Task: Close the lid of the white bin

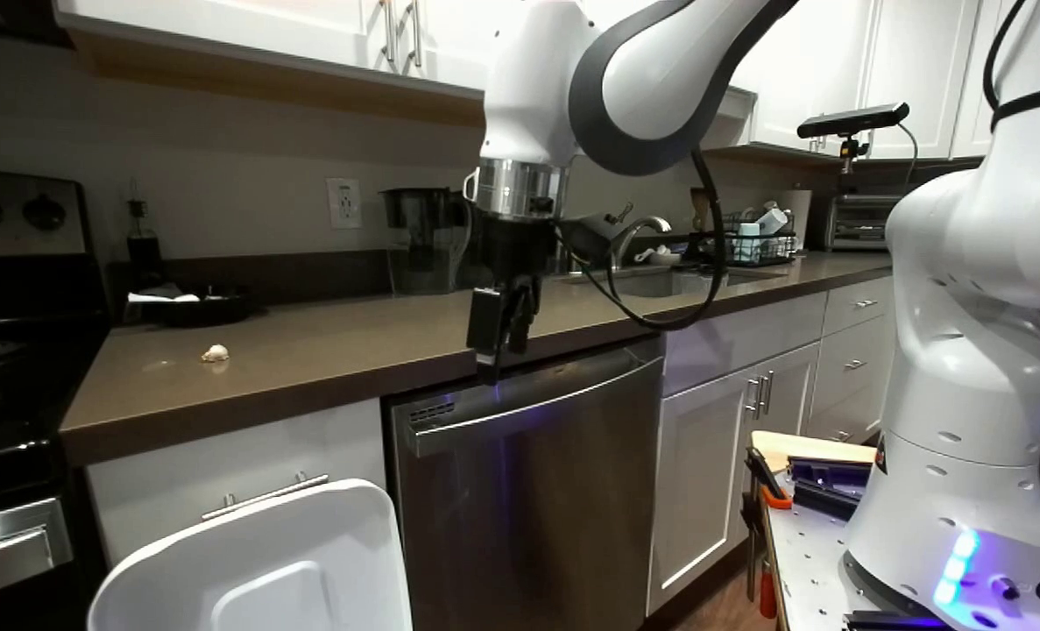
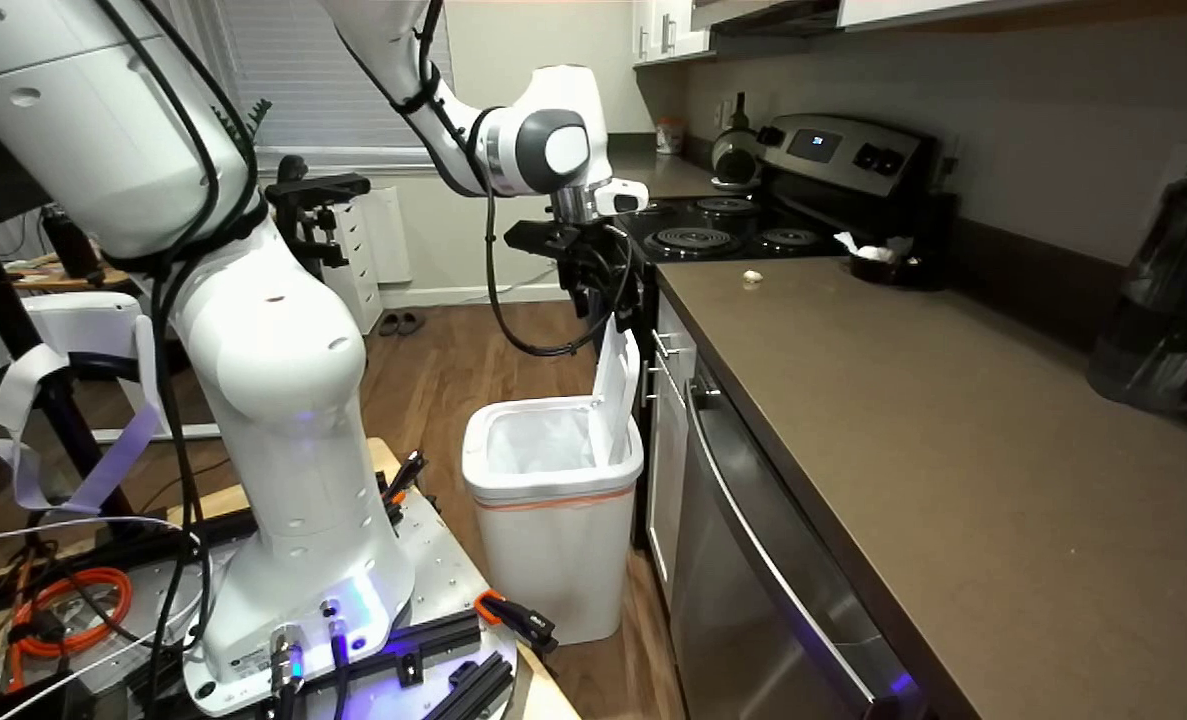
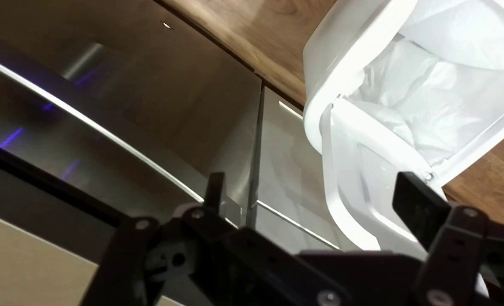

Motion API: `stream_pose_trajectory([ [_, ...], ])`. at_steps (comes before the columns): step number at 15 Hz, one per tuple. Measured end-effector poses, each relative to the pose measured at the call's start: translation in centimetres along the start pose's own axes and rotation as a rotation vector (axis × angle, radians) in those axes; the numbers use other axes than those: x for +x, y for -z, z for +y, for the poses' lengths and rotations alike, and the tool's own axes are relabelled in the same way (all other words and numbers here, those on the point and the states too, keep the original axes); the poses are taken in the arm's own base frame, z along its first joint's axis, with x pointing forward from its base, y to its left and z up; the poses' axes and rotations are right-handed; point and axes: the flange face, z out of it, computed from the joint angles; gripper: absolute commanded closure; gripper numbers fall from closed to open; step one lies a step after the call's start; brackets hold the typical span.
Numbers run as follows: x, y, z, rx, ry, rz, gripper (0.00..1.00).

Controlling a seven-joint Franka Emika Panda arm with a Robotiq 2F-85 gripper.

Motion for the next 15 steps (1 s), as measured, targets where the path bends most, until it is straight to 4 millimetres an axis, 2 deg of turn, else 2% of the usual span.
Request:
stream_pose_trajectory([
  [3,1.5,-1.7,-1.8,0.022,-0.023,0.019,0.0],
  [7,4.6,-4.5,-3.1,0.053,-0.031,0.033,0.01],
  [9,6.3,-6.3,-3.5,0.068,-0.036,0.025,0.05],
  [11,7.9,-7.9,-3.8,0.08,-0.044,0.018,0.27],
  [12,8.7,-8.7,-4.0,0.086,-0.05,0.016,0.31],
  [15,11.0,-10.1,-4.4,0.104,-0.071,0.016,0.51],
])
